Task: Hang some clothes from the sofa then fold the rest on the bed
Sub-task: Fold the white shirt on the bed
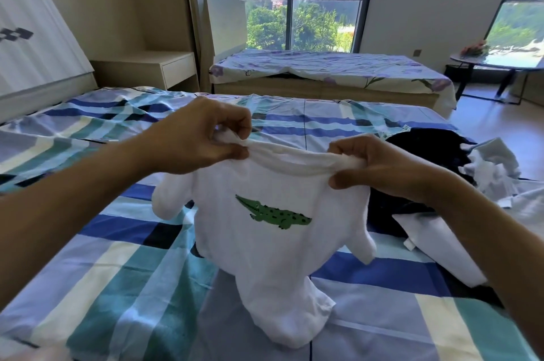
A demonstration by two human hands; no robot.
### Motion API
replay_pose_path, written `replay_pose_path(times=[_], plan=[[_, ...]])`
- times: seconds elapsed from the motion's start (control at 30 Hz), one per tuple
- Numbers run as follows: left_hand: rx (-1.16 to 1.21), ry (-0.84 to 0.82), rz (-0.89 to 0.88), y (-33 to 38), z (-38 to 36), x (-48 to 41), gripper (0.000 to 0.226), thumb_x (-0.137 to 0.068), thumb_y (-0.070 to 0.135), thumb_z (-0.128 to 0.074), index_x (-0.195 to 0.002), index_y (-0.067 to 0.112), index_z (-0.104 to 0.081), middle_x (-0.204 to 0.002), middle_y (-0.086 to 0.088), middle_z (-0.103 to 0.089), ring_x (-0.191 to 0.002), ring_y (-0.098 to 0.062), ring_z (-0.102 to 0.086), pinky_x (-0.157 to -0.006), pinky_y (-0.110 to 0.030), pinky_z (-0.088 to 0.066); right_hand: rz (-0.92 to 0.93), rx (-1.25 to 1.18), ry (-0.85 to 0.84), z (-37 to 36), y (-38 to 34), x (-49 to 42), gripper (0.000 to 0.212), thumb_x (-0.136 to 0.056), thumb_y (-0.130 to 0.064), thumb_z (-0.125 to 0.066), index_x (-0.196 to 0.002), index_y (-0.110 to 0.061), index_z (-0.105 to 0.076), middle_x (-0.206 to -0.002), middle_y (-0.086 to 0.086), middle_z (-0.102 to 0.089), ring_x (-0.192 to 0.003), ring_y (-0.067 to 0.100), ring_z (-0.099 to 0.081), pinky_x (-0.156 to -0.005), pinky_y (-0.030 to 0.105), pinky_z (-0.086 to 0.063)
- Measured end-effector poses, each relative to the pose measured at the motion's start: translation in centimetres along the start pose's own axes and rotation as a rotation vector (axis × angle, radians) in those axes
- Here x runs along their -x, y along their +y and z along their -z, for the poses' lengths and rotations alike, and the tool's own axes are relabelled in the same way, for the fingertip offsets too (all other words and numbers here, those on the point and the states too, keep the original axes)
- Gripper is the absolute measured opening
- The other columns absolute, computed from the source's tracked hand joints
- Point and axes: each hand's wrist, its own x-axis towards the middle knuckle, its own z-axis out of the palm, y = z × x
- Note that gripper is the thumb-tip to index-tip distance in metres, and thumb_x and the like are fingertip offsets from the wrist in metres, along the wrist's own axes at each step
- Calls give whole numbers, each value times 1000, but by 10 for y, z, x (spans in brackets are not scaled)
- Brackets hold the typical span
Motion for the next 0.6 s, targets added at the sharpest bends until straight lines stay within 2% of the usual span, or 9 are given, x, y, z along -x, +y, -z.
replay_pose_path(times=[0.03,0.1,0.17,0.23,0.3,0.37,0.47,0.53,0.6], plan=[[-7,7,9,-2,-1,1,15,-83,19,-80,-87,16,-66,-83,5,-67,-85,-17,-59,-72,-25,-48,-33,37,25,0,3,-1,18,-80,-18,-80,-86,-15,-64,-86,5,-69,-78,20,-64,-78,43,-52],[-34,24,24,-8,-3,3,17,-82,15,-81,-89,18,-65,-84,6,-67,-84,-14,-60,-70,-25,-48,-111,128,118,0,6,-3,26,-82,-14,-80,-95,-24,-60,-90,2,-72,-80,19,-67,-82,46,-57],[-94,63,53,-16,-5,4,26,-80,12,-82,-95,21,-64,-85,6,-67,-80,-11,-60,-70,-29,-50,-164,189,220,0,7,-4,43,-84,-15,-79,-113,-32,-53,-99,12,-72,-90,30,-69,-86,50,-57],[-148,110,149,-27,-6,6,33,-79,12,-82,-104,23,-62,-85,4,-68,-77,-7,-61,-70,-33,-52,-165,214,343,2,7,-4,51,-86,-14,-77,-126,-30,-50,-99,22,-68,-89,34,-67,-86,46,-56],[-167,129,258,-39,-8,8,27,-81,14,-81,-103,22,-67,-87,2,-71,-80,-9,-65,-71,-29,-52,-127,300,429,6,8,-4,30,-88,-16,-75,-115,-23,-63,-83,19,-67,-69,23,-59,-71,33,-49],[-166,155,314,-50,-10,11,6,-86,17,-76,-92,19,-74,-86,1,-73,-80,-10,-66,-69,-26,-50,-122,371,438,12,8,-3,3,-90,-19,-73,-92,-21,-72,-74,12,-65,-63,17,-52,-63,31,-42],[-102,259,369,-60,-14,16,17,-95,18,-63,-83,18,-75,-79,-1,-70,-77,-10,-63,-67,-23,-44,-161,275,374,19,10,-2,15,-96,-22,-67,-84,-12,-70,-74,9,-63,-66,22,-52,-64,35,-41],[-56,341,392,-60,-13,19,24,-99,20,-58,-78,17,-69,-73,-1,-66,-71,-14,-59,-63,-19,-39,-141,152,354,23,8,1,25,-99,-21,-61,-87,1,-64,-70,10,-53,-65,22,-45,-61,33,-35],[-56,414,382,-54,-6,21,31,-103,28,-52,-78,15,-64,-72,-4,-62,-70,-18,-55,-64,-23,-38,-90,62,325,28,-4,8,33,-99,-24,-60,-87,7,-62,-70,10,-53,-64,18,-47,-57,29,-38]])
